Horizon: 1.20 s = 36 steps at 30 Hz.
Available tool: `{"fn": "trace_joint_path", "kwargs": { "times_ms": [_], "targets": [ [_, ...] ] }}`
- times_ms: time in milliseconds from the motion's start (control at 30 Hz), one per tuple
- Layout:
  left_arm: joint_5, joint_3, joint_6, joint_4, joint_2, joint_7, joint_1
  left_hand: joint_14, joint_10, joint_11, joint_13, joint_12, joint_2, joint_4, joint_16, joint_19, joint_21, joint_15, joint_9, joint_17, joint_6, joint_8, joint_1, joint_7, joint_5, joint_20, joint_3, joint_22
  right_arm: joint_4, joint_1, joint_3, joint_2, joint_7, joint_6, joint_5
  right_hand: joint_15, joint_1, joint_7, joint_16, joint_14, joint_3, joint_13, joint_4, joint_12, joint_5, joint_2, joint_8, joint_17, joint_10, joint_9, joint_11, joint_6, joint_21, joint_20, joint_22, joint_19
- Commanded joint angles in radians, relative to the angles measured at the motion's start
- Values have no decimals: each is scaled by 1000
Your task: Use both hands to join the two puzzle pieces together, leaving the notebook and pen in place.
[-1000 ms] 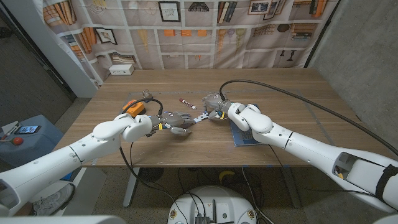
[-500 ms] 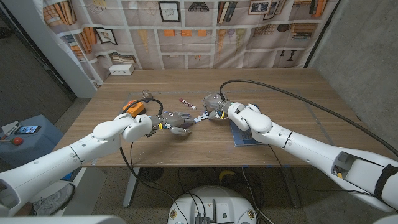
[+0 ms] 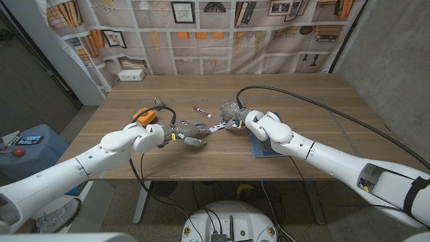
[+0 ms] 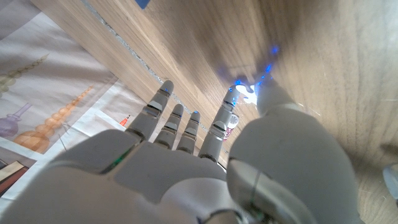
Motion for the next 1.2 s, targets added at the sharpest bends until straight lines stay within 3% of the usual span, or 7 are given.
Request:
{"fn": "trace_joint_path", "kwargs": {
  "times_ms": [33,1200],
  "targets": [
    [-1,-3,8,-8,7,-3,7,3,8,-4,1,3,83,-8,-2,-56,6,-83,4,1,5,7,12,1,5,-55,6,3,-4,2,-4,1,8,-1,-4,4,-9,0,-3,4,-1,5,-2,-1,6,-4,-4,4,2,2,4,-5,1,7,6,-1],
    [-5,-4,19,-9,8,-10,11,14,18,-3,0,3,88,-18,-2,-48,5,-83,4,2,11,8,17,6,4,-55,16,3,-12,12,-11,18,95,-47,4,38,-26,1,-21,-25,-11,7,0,-10,8,-27,-44,7,-44,-9,20,-86,-3,31,7,-25]
  ]
}}
